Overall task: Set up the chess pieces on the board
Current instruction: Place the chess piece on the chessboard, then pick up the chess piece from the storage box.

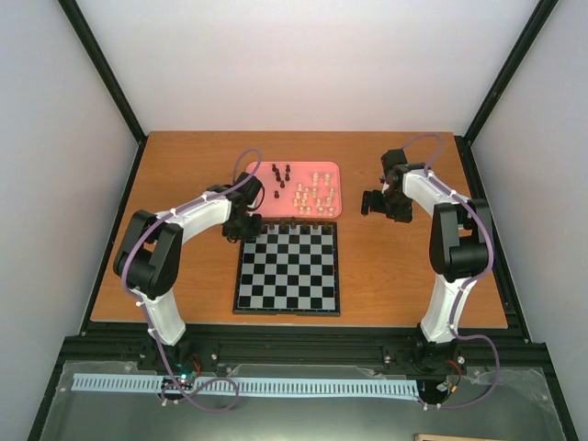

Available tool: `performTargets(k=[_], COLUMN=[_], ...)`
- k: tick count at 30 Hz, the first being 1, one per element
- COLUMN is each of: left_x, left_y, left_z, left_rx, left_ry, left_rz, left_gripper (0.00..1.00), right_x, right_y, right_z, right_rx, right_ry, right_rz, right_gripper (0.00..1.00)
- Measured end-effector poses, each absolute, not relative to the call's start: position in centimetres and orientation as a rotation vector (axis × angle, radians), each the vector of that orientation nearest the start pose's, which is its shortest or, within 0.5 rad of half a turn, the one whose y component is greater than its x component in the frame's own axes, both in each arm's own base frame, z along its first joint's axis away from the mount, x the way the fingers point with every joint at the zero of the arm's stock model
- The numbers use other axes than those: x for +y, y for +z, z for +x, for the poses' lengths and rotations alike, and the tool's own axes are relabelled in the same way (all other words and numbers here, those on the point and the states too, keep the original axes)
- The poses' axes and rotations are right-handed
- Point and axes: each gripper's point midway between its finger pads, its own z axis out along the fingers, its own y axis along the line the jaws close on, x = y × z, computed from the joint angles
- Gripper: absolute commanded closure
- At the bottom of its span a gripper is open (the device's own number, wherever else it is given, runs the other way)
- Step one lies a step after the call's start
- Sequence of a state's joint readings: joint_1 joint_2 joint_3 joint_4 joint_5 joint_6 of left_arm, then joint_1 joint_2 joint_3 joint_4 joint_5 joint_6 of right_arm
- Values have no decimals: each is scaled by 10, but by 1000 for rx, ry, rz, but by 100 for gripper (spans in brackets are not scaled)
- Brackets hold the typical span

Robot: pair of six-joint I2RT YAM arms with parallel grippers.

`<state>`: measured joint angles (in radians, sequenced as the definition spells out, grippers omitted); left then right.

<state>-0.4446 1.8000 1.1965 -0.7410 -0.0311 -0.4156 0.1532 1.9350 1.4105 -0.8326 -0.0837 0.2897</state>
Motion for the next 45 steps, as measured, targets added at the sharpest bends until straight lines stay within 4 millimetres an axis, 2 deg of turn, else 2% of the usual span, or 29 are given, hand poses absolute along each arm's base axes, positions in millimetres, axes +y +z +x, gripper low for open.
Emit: performTargets(k=[8,12,14,18,22,25,28,32,36,38,41,45], left_x=[-156,-156,-158,-164,-174,-186,-203,-225,-235,-236,-236,-237], left_y=[43,51,63,106,148,160,152,117,82,70,63,64], left_z=[338,336,337,354,385,410,438,474,487,489,490,497], left_rx=[2918,2912,2896,2803,2683,2637,2630,2654,2702,2722,2738,2729], left_ry=[-102,-115,-131,-170,-180,-184,-200,-221,-224,-216,-206,-197], left_rz=[42,57,68,86,131,186,228,255,265,268,272,270], left_gripper=[66,57,54,53,55,56,56,57,57,57,57,60], right_x=[77,78,78,78,78,78,79,81,81,81,81,81], right_y=[50,50,50,51,51,56,63,69,70,69,67,62], right_z=[403,404,404,404,405,409,417,427,430,430,430,429], right_rx=[2932,2928,2927,2927,2924,2914,2891,2870,2871,2874,2878,2890], right_ry=[196,198,199,200,199,202,207,212,211,210,210,208], right_rz=[186,186,186,187,186,185,182,179,178,178,179,181], right_gripper=[0,0,0,0,0,0,0,0,0,0,0,0])
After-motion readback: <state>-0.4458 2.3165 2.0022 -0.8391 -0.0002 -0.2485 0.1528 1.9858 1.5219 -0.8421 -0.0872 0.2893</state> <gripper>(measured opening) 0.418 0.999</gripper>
